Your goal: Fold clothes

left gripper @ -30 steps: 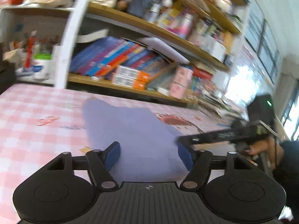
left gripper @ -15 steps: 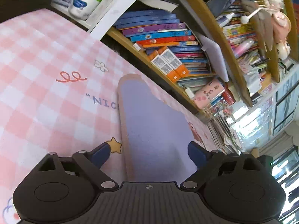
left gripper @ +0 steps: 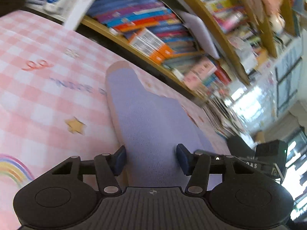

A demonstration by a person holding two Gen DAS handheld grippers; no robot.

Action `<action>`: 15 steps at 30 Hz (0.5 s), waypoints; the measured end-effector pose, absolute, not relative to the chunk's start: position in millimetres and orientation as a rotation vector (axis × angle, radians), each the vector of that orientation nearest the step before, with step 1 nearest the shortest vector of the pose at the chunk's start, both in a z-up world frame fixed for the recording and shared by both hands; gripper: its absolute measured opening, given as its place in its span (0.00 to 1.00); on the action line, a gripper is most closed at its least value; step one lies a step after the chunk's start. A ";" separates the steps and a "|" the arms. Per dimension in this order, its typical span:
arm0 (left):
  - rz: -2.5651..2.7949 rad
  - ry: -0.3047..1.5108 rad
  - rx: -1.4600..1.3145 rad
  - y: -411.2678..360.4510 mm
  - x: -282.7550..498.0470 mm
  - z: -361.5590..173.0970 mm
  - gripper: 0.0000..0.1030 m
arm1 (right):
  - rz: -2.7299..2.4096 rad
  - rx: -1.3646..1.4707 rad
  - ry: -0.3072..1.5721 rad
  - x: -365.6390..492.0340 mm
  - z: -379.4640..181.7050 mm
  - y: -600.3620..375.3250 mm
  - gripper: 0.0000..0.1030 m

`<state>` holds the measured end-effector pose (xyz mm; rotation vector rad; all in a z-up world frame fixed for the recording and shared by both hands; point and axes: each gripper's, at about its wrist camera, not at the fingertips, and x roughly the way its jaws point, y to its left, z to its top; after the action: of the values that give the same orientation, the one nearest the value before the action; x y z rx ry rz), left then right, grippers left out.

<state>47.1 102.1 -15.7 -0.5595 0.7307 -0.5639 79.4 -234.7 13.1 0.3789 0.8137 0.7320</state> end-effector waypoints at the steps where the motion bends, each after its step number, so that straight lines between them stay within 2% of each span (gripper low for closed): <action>1: -0.580 0.734 -0.554 95.9 44.0 -15.1 0.52 | 0.722 0.365 0.811 73.6 15.3 -240.9 0.28; 10: -0.629 0.785 -0.569 72.7 32.8 -23.2 0.54 | 0.678 0.360 0.835 46.3 14.1 -274.8 0.29; 13: -0.618 0.786 -0.565 76.6 28.9 -25.1 0.60 | 0.656 0.386 0.848 47.3 11.0 -278.8 0.40; 15: -0.612 0.777 -0.562 78.6 25.9 -23.9 0.65 | 0.642 0.405 0.852 47.6 9.0 -280.9 0.44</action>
<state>25.9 78.6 -23.9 -0.5618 0.7767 -0.6121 47.6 -280.9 9.0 0.4048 0.8521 0.6418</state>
